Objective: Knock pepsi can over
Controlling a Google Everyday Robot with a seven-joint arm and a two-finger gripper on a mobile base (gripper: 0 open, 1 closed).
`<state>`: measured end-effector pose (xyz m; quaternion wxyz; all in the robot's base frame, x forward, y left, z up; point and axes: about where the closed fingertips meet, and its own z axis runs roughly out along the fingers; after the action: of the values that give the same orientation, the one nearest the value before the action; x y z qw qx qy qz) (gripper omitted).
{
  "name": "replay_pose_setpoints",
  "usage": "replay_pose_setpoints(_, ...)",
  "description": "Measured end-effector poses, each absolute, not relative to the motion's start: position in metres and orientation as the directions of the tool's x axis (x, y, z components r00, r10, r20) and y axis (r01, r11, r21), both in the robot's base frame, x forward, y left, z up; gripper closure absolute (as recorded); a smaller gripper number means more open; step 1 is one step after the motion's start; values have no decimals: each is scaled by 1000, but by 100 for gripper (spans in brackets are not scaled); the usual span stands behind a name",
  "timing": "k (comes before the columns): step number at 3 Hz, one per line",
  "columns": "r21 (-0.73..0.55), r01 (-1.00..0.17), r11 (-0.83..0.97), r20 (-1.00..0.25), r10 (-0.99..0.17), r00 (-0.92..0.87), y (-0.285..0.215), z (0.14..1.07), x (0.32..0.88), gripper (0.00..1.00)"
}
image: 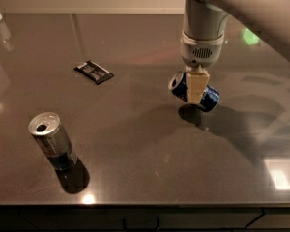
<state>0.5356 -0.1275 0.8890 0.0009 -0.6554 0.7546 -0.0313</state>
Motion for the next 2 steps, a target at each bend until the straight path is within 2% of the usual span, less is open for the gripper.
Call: replay_pose_setpoints(2, -18, -994, 110, 100, -989, -111, -127, 868, 531, 35)
